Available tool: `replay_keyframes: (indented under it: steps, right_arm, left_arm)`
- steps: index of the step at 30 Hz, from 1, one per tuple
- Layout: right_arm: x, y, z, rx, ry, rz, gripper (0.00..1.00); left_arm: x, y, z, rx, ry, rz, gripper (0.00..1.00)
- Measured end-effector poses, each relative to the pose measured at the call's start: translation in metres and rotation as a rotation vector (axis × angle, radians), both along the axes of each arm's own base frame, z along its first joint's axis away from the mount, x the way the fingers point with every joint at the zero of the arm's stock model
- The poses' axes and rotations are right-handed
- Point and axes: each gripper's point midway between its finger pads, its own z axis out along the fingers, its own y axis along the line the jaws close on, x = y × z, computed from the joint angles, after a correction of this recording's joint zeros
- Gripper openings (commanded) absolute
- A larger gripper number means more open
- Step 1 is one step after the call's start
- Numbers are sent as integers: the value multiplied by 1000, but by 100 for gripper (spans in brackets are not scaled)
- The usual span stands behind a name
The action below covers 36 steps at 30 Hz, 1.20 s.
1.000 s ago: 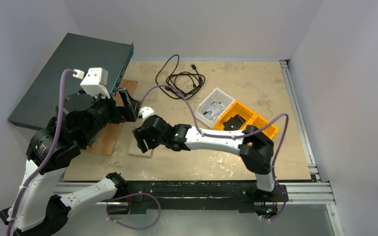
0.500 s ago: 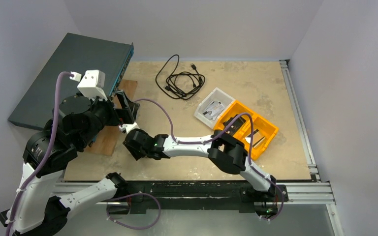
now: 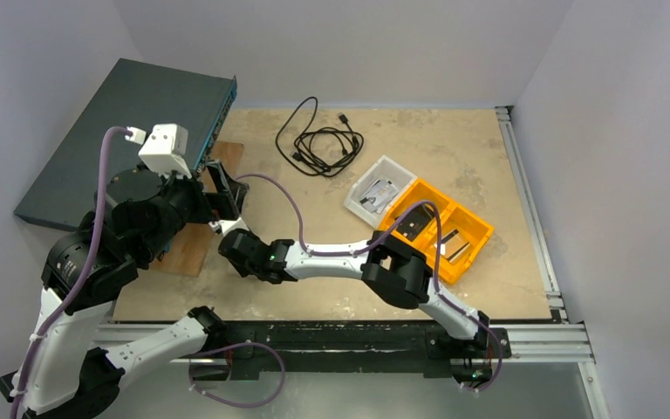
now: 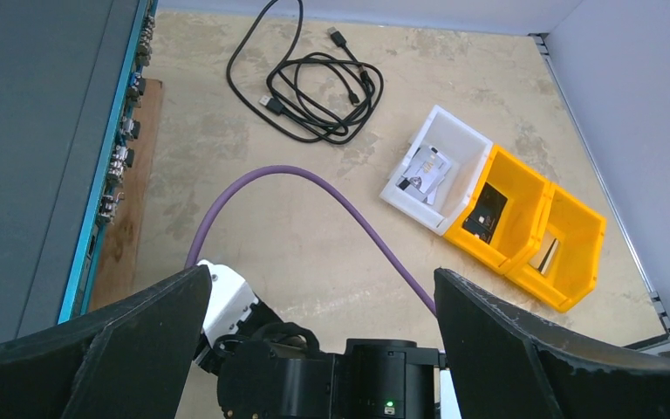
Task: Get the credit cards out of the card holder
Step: Open the credit card at the corner of the board.
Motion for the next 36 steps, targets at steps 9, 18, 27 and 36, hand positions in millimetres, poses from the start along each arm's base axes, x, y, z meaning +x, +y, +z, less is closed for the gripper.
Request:
replay_keyframes:
  steps: [9, 18, 27, 36]
  right_arm:
    - [6, -4, -15, -11, -10, -45, 31]
    - [11, -23, -15, 0, -11, -139, 9]
    - [11, -70, -14, -20, 61, -240, 0]
    - [20, -163, -16, -25, 190, -414, 0]
  left_arm:
    - [2, -3, -4, 7, 13, -4, 100]
    - [4, -7, -16, 18, 45, -11, 100]
    - [9, -21, -33, 26, 102, -43, 100]
    - [17, -52, -93, 63, 278, -112, 98]
